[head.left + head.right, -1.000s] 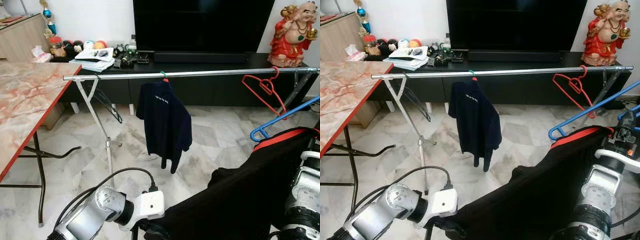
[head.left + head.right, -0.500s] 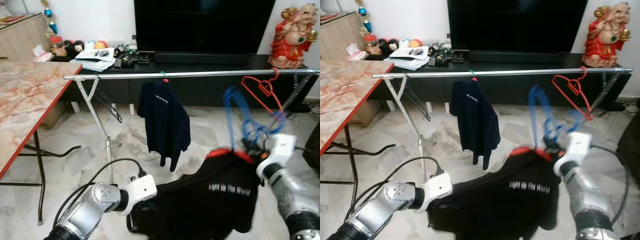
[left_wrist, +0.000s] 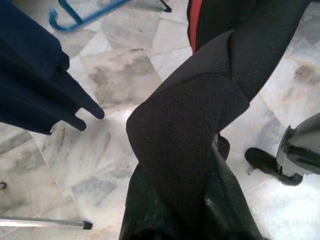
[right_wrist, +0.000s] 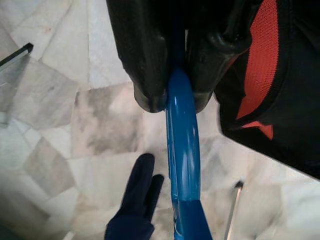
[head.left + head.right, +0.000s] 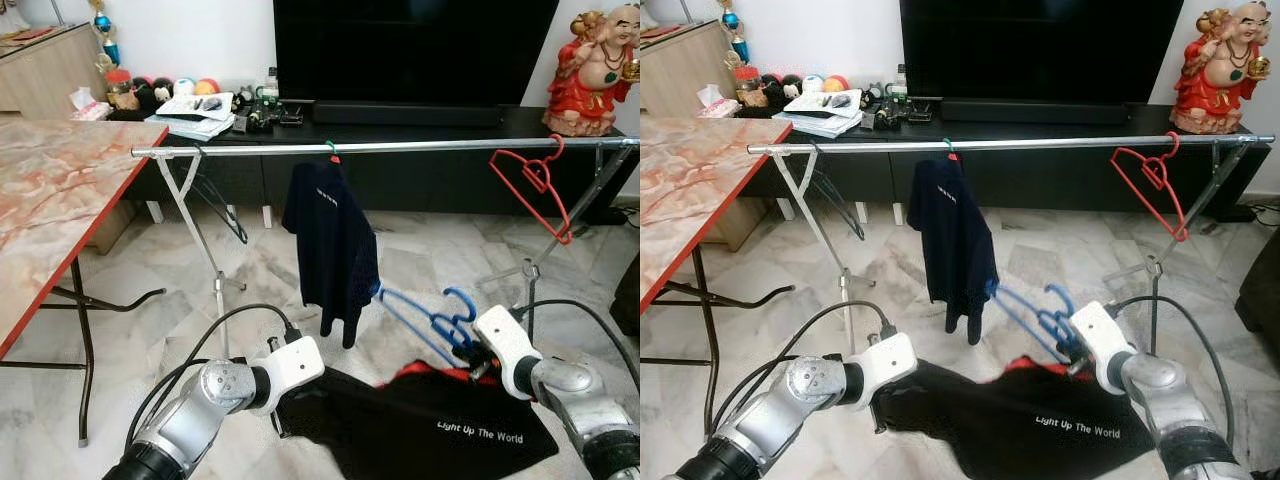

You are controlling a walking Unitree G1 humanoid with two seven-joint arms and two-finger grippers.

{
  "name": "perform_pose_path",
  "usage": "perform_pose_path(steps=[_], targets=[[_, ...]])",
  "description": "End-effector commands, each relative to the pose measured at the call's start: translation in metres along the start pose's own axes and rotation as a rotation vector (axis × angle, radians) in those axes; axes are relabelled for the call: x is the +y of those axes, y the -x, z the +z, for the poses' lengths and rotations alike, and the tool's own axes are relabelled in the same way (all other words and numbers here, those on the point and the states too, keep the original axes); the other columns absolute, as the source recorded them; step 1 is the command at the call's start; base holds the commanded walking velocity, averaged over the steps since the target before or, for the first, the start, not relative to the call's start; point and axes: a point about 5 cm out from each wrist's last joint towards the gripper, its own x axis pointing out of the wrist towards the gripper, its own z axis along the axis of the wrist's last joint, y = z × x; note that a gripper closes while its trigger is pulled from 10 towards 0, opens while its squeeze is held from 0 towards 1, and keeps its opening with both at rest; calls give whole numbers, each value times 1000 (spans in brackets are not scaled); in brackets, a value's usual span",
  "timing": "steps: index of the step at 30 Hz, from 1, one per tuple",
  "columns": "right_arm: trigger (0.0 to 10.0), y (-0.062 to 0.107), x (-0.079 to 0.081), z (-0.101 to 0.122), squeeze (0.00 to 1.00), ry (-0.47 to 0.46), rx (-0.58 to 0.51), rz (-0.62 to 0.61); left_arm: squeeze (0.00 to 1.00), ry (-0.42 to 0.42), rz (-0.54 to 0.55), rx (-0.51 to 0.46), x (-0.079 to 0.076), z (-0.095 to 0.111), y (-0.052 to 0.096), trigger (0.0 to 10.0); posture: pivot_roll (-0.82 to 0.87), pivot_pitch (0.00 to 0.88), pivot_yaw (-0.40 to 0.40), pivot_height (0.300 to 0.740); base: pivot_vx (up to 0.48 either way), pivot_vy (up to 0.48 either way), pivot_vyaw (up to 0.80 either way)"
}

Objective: Hang hanger

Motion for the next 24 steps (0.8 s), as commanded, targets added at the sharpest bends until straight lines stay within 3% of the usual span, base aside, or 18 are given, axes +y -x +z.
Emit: perform_pose_path(steps=[1,3,5,6,8,9,10,12,14,20,21,22,23,24], targets=[[10000,4,-7,2,0,14,6,-23,0,-42,-22,11,-3,0,-2,10000,-38,0,-15,740,0,0,0],[10000,4,-8,2,0,6,6,-34,0,-47,-28,11,-4,0,-2,10000,-38,0,-15,740,0,0,0],[10000,5,-21,12,0,-129,-63,-166,0,-53,-98,5,-15,1,-5,10000,-40,0,-18,740,0,0,0],[10000,5,-21,12,0,-129,-63,-166,0,-53,-98,5,-15,1,-5,10000,-40,0,-18,740,0,0,0],[10000,6,-32,22,0,-356,-176,-260,0,-39,-149,-30,-24,7,-7,10000,-42,0,-19,740,0,0,0],[10000,6,-32,23,0,-370,-183,-261,0,-35,-147,-35,-24,8,-7,10000,-42,0,-19,740,0,0,0],[10000,6,-34,23,0,-443,-205,-287,0,-26,-161,-56,-27,11,-8,10000,-40,0,-22,740,0,0,0],[10000,6,-35,24,0,-469,-212,-303,0,-21,-164,-63,-28,13,-9,10000,-40,0,-23,740,0,0,0],[10000,5,-36,21,0,-551,-229,-337,0,-11,-178,-76,-30,15,-10,10000,-41,0,-24,740,0,0,0],[10000,-4,-24,19,0,-543,-199,-292,0,-3,-185,-86,-31,16,-10,10000,-42,0,-25,740,0,0,0],[10000,-5,-22,20,0,-535,-198,-275,655,-1,-188,-86,-31,16,-10,10000,-43,0,-23,740,0,0,0],[10000,-6,-21,20,0,-530,-197,-267,655,1,-190,-86,-31,15,-9,10000,-44,0,-23,740,0,0,0],[10000,-7,-20,21,0,-518,-196,-257,1000,4,-195,-85,-31,15,-9,10000,-44,0,-23,740,0,0,0],[10000,-8,-18,22,0,-502,-195,-243,1000,3,-199,-84,-31,15,-9,10000,-45,0,-23,740,0,0,0]])
